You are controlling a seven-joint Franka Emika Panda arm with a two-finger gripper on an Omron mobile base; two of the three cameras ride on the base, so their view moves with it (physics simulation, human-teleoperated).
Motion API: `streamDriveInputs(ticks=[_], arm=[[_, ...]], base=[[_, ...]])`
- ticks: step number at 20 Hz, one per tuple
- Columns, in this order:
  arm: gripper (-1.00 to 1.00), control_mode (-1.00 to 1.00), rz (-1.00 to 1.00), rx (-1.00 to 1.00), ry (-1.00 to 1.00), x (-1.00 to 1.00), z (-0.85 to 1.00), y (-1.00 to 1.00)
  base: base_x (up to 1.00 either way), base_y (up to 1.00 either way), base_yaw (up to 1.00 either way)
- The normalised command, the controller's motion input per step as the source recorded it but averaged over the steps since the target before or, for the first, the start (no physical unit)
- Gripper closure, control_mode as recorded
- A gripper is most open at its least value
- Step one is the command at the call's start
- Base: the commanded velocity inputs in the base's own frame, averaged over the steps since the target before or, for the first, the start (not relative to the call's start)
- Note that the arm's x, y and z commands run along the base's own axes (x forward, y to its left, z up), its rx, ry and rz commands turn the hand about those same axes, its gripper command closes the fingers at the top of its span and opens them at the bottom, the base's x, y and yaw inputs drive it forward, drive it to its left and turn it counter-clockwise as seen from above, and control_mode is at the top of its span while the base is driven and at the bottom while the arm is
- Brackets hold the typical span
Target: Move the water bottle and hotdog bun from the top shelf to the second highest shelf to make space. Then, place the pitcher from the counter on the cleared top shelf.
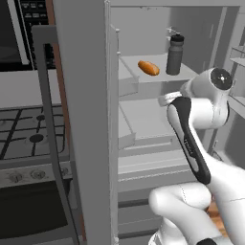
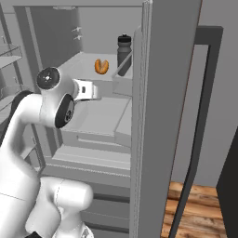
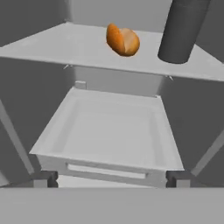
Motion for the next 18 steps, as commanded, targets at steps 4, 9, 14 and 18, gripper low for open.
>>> streamDriveInputs(ticks=[4, 9, 14, 18], arm=[[-1.0, -1.0, -0.07, 0.0, -0.43, 0.0, 0.49, -0.09], [-1.0, -1.0, -0.12, 0.0, -0.3, 0.0, 0.71, 0.0], [-1.0, -1.0, -0.11, 0.02, -0.18, 0.0, 0.82, 0.0], [-1.0, -1.0, -0.08, 0.03, -0.06, 0.0, 0.71, 0.0]], base=[[0.0, 0.0, 0.0], [0.0, 0.0, 0.0], [0.0, 0.0, 0.0], [0.0, 0.0, 0.0]])
